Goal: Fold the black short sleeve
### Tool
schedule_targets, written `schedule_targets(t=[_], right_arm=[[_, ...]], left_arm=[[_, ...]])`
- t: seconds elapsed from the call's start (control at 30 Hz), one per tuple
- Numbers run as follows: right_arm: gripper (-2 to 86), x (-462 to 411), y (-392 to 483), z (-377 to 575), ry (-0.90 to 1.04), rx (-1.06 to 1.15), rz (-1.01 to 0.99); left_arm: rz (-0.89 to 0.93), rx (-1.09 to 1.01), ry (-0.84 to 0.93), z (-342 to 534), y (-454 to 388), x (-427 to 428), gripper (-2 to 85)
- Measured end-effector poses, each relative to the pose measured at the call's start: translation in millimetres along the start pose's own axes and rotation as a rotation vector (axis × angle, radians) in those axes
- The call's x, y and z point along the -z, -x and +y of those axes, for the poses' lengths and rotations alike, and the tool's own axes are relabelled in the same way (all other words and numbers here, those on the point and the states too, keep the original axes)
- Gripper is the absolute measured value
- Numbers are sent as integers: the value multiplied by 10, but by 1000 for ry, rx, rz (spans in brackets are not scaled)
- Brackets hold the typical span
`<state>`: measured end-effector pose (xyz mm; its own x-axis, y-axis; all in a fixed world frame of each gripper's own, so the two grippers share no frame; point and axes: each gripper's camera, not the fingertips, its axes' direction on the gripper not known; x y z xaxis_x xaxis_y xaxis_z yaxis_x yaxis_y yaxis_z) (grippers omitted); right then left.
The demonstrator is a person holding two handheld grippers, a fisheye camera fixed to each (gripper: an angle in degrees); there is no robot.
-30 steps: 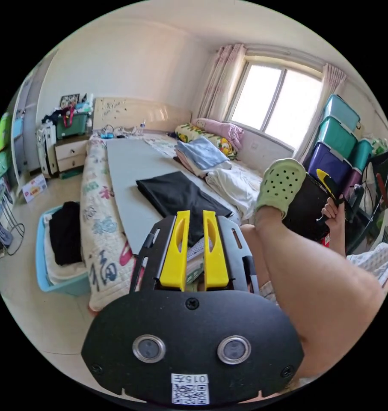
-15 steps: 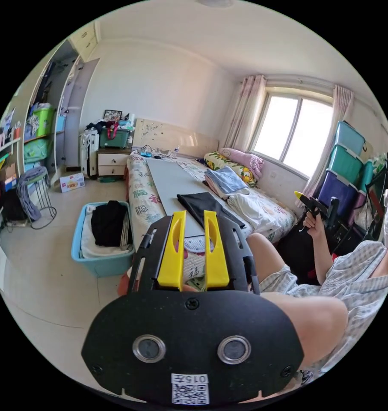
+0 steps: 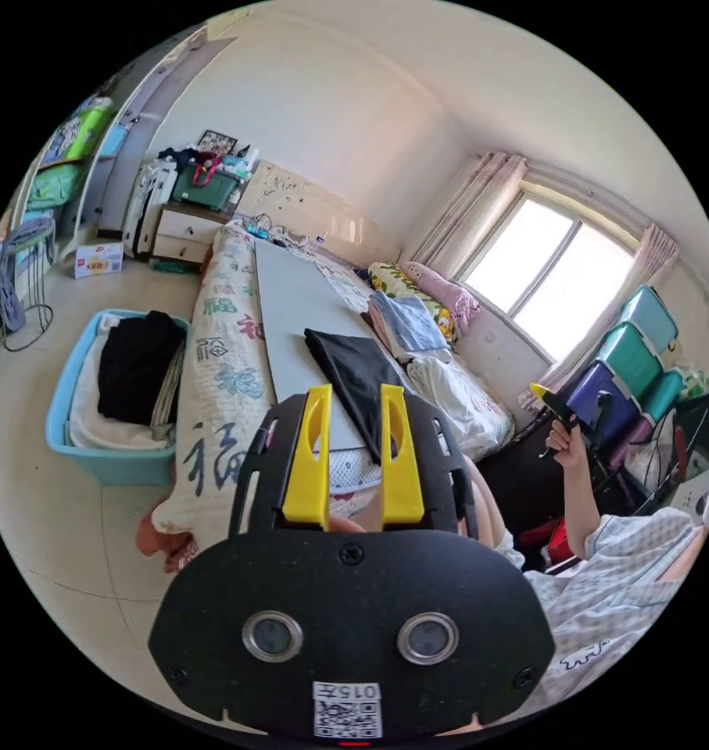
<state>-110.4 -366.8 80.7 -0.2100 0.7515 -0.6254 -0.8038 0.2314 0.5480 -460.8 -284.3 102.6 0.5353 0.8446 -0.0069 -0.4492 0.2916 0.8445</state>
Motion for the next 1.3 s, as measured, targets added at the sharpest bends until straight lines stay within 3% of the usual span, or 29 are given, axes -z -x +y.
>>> schedule_targets(t=[0.27,0.43,0.63,0.73,0.87,1.07,1.13,1.3], right_arm=[[72,-3483,70,-812,290,71,-8],[59,-5555,121,-1125,376,3,-17],[47,-7820,613,-981,653,48,23],[27,-8355,991,-893,601,115,76],[6,-9014,1441,-766,593,216,15],[2,-9948,1950,-506,645,199,-428],[8,-10161,2109,-449,649,204,-442],[66,-10107,1806,-488,476,158,-413]], left_arm=[[85,138,129,-673,764,-1595,126],[143,325,124,-1004,1158,-2151,150],[151,482,138,-1342,1591,-2567,157],[129,495,98,-1480,1685,-2619,168],[-96,490,-33,-1514,1841,-2519,191],[-119,441,78,-1493,2093,-2775,200],[-142,420,159,-1475,2164,-2894,190],[-1,432,153,-1325,2403,-2783,154]])
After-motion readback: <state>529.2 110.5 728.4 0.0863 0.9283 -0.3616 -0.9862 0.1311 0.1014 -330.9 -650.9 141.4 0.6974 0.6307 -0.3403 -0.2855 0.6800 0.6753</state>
